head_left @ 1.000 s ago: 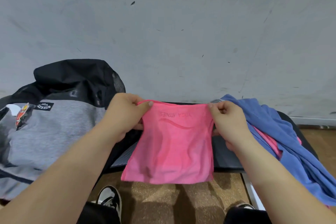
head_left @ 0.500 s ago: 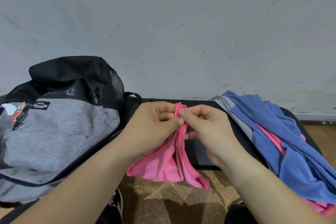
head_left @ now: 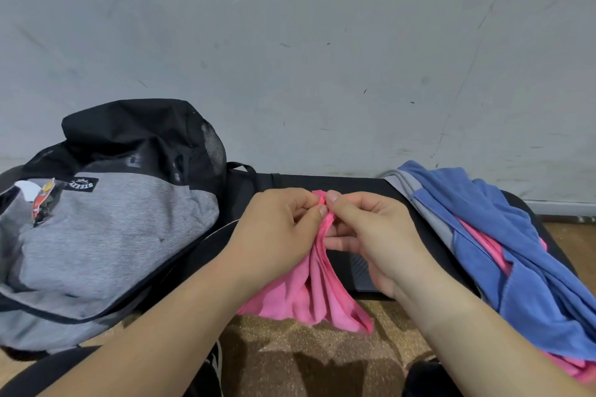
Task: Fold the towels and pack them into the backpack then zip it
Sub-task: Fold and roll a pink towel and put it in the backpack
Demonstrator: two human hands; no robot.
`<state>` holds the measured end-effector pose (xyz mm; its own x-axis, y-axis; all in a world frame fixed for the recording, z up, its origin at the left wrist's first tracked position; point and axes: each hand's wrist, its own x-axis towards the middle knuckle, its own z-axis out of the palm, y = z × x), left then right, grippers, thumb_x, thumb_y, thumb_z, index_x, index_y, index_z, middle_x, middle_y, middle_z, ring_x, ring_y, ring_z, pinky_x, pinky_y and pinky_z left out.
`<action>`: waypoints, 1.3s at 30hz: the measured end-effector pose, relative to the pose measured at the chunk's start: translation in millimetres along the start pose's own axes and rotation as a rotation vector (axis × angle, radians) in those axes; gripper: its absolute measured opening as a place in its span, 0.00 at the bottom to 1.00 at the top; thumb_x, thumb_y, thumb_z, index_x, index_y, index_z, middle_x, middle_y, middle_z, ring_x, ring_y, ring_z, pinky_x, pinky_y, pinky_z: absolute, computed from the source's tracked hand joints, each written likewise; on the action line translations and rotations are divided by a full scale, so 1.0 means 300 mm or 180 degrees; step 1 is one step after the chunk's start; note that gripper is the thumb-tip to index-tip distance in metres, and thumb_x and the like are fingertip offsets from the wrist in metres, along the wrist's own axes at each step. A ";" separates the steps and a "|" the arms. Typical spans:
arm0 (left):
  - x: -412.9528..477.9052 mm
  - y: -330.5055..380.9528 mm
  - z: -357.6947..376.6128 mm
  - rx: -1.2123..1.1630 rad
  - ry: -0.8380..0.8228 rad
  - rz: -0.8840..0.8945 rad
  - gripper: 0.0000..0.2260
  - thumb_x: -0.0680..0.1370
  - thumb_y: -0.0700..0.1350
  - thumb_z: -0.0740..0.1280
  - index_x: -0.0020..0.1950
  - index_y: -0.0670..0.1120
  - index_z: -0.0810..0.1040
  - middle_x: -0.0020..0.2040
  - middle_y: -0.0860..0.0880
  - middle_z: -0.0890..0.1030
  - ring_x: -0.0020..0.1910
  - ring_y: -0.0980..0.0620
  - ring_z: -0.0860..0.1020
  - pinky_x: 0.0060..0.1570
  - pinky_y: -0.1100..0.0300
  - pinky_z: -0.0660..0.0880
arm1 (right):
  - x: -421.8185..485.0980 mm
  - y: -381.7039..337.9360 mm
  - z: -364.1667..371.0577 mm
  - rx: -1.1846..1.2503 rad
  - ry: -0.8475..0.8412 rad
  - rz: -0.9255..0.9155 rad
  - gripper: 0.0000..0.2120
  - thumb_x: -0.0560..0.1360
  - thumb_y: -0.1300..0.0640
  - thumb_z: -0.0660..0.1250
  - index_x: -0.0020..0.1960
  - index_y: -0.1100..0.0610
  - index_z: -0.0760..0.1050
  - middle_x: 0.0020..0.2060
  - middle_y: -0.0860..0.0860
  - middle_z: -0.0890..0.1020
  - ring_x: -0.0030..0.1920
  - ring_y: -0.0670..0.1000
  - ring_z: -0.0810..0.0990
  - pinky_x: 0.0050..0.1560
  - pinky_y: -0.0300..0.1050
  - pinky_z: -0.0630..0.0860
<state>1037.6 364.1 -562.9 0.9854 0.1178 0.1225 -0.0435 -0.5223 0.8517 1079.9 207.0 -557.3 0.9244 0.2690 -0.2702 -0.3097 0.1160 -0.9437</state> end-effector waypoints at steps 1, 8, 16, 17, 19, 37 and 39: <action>-0.006 0.006 0.000 -0.0021 -0.0044 -0.0010 0.05 0.80 0.50 0.72 0.46 0.52 0.87 0.39 0.53 0.87 0.41 0.54 0.86 0.45 0.49 0.83 | -0.004 -0.007 0.000 0.0014 -0.0018 0.0035 0.14 0.80 0.55 0.71 0.47 0.67 0.84 0.40 0.62 0.86 0.37 0.56 0.85 0.37 0.45 0.83; 0.005 0.002 -0.021 -0.0062 0.0235 -0.0012 0.03 0.78 0.46 0.75 0.44 0.51 0.84 0.38 0.53 0.87 0.38 0.53 0.85 0.44 0.47 0.82 | -0.028 -0.045 -0.021 -0.0018 -0.0413 0.0120 0.13 0.83 0.54 0.67 0.55 0.65 0.83 0.49 0.63 0.86 0.43 0.58 0.85 0.51 0.59 0.85; -0.030 0.040 -0.107 -0.1557 -0.0636 0.0099 0.03 0.81 0.42 0.70 0.50 0.42 0.80 0.36 0.52 0.83 0.36 0.58 0.79 0.40 0.67 0.75 | 0.040 -0.066 -0.185 -0.1037 -0.1266 -0.0260 0.29 0.73 0.62 0.77 0.73 0.52 0.75 0.67 0.51 0.82 0.68 0.48 0.79 0.69 0.44 0.76; -0.036 0.045 -0.118 -0.1814 -0.0614 0.0078 0.02 0.81 0.40 0.69 0.50 0.41 0.79 0.35 0.53 0.83 0.35 0.59 0.79 0.39 0.69 0.75 | 0.038 -0.070 -0.195 -0.0732 -0.1479 -0.0066 0.30 0.73 0.62 0.75 0.74 0.55 0.74 0.68 0.54 0.81 0.68 0.51 0.79 0.70 0.47 0.75; -0.046 0.055 -0.143 -0.2195 -0.0565 0.0080 0.02 0.81 0.39 0.68 0.50 0.42 0.80 0.38 0.49 0.83 0.37 0.57 0.79 0.40 0.67 0.76 | 0.024 -0.072 -0.208 -0.0418 -0.1787 0.0156 0.27 0.75 0.61 0.71 0.74 0.59 0.74 0.68 0.60 0.80 0.66 0.57 0.80 0.69 0.51 0.75; -0.065 0.055 -0.145 -0.1684 -0.0187 -0.0392 0.09 0.77 0.47 0.72 0.51 0.43 0.80 0.37 0.42 0.82 0.33 0.50 0.78 0.34 0.59 0.76 | -0.094 -0.104 -0.147 -0.0075 -0.0454 -0.0311 0.10 0.80 0.57 0.70 0.58 0.62 0.80 0.47 0.58 0.87 0.45 0.54 0.86 0.47 0.49 0.84; -0.056 0.049 -0.133 -0.1451 -0.0238 -0.0454 0.06 0.79 0.44 0.72 0.49 0.42 0.80 0.34 0.44 0.82 0.32 0.53 0.79 0.34 0.60 0.76 | -0.071 -0.078 -0.152 -0.0542 -0.0218 -0.0351 0.06 0.81 0.58 0.70 0.54 0.61 0.82 0.44 0.58 0.88 0.42 0.52 0.85 0.42 0.45 0.82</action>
<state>1014.0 388.1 -532.2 0.9952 0.0915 -0.0345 0.0418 -0.0798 0.9959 1077.7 155.0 -538.1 0.9316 0.3287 -0.1554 -0.1600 -0.0132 -0.9870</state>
